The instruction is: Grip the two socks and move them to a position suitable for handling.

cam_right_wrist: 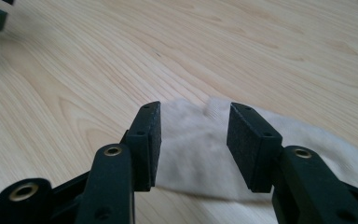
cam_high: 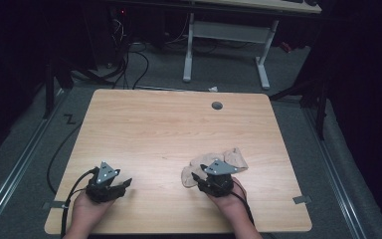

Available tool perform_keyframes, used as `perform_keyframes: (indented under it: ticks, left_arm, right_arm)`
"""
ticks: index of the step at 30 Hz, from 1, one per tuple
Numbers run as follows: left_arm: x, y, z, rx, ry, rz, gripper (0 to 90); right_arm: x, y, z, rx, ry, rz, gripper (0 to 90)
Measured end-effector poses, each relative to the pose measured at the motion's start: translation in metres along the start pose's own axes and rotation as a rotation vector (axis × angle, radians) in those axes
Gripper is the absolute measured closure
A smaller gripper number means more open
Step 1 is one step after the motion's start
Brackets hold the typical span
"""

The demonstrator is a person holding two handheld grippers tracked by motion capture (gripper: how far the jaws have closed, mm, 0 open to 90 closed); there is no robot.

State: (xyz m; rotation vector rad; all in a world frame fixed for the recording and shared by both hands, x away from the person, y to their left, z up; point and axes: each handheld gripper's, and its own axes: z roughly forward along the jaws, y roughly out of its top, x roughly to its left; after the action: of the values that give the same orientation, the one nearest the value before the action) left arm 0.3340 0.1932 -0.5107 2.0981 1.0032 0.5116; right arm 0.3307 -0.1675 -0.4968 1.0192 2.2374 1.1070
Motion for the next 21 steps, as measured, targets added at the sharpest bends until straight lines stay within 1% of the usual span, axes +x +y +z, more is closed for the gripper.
perform_keyframes:
  ticks: [1,2,3,4,6,7,8,9,10,12,13,14,19,20,21]
  left_arm:
    - [-0.001,0.0,-0.001,-0.005,-0.002,0.0,44.1]
    - [-0.001,0.001,-0.001,-0.008,-0.006,0.002,44.1]
    - [-0.001,0.001,-0.001,-0.008,-0.006,0.002,44.1]
    - [-0.002,0.001,-0.001,-0.011,-0.008,0.003,44.1]
    - [-0.002,0.001,-0.001,-0.008,-0.009,0.006,44.1]
    - [-0.002,0.001,-0.001,-0.008,-0.009,0.006,44.1]
    - [-0.003,0.001,-0.001,-0.009,-0.011,0.004,44.1]
    - [-0.003,0.001,-0.001,-0.008,-0.01,0.005,44.1]
    - [-0.003,0.001,-0.001,-0.008,-0.01,0.005,44.1]
    - [-0.003,0.001,-0.002,-0.012,-0.013,0.003,44.1]
    - [-0.003,0.001,-0.001,-0.007,-0.014,0.006,44.1]
    - [-0.003,0.001,-0.001,-0.003,-0.015,0.006,44.1]
    - [-0.006,0.003,0.002,-0.003,-0.017,0.011,44.1]
    - [-0.007,0.003,0.002,-0.002,-0.018,0.015,44.1]
    - [-0.007,0.003,0.002,-0.001,-0.021,0.017,44.1]
  right_arm:
    - [0.003,0.003,0.002,-0.001,0.005,-0.008,54.5]
    - [0.009,0.007,0.006,0.001,0.012,-0.021,53.9]
    - [0.009,0.007,0.006,0.001,0.012,-0.021,53.9]
    - [0.015,0.011,0.011,0.008,0.013,-0.034,52.0]
    - [0.02,0.014,0.017,0.017,0.023,-0.036,51.5]
    - [0.02,0.014,0.017,0.017,0.023,-0.036,51.5]
    - [0.024,0.015,0.024,0.04,0.022,-0.052,51.1]
    - [0.025,0.014,0.026,0.048,0.023,-0.054,51.1]
    - [0.025,0.014,0.026,0.048,0.023,-0.054,51.1]
    - [0.025,0.013,0.028,0.066,0.025,-0.058,50.4]
    - [0.024,0.012,0.029,0.073,0.032,-0.05,50.3]
    - [0.022,0.008,0.03,0.095,0.043,-0.036,49.6]
    - [0.018,0.002,0.032,0.119,0.05,-0.017,48.8]
    - [0.017,-0.002,0.032,0.126,0.056,0.005,48.6]
    - [0.017,-0.003,0.032,0.132,0.054,-0.003,48.2]
